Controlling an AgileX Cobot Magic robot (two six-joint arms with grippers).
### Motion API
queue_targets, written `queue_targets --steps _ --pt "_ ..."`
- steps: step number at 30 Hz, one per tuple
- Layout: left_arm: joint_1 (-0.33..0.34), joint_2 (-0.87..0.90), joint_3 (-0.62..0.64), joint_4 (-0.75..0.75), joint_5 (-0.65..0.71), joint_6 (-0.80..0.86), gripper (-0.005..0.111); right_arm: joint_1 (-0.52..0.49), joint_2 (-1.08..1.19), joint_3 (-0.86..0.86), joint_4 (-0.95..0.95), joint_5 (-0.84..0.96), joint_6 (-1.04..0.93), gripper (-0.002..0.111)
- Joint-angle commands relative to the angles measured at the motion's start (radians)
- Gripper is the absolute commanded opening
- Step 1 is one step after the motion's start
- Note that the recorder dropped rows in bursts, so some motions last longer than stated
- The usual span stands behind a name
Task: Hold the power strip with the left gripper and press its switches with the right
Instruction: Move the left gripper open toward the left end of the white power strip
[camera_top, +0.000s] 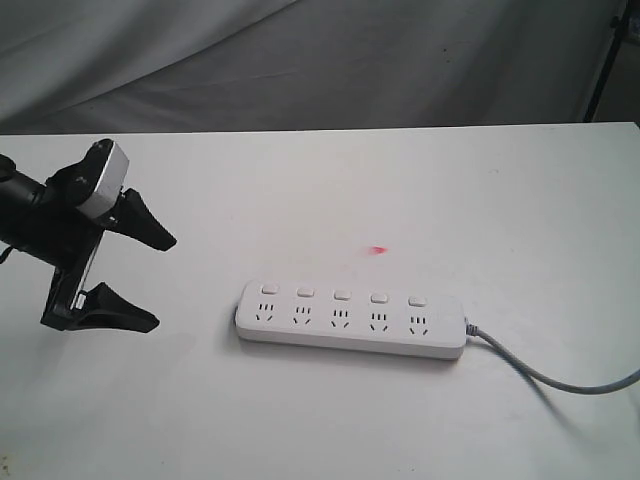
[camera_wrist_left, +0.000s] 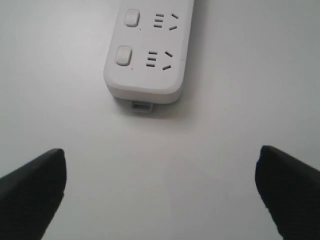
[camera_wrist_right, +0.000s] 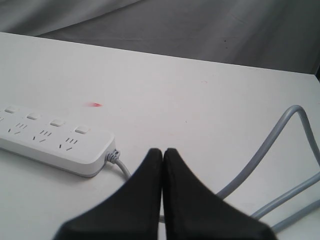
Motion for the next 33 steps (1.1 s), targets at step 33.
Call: queue_targets --steps 33 --pt "-0.193 0.11 -0.01 -0.109 -0.245 0.003 0.095 -0.007 -0.006 0.003 0.005 0.0 0.002 0.0"
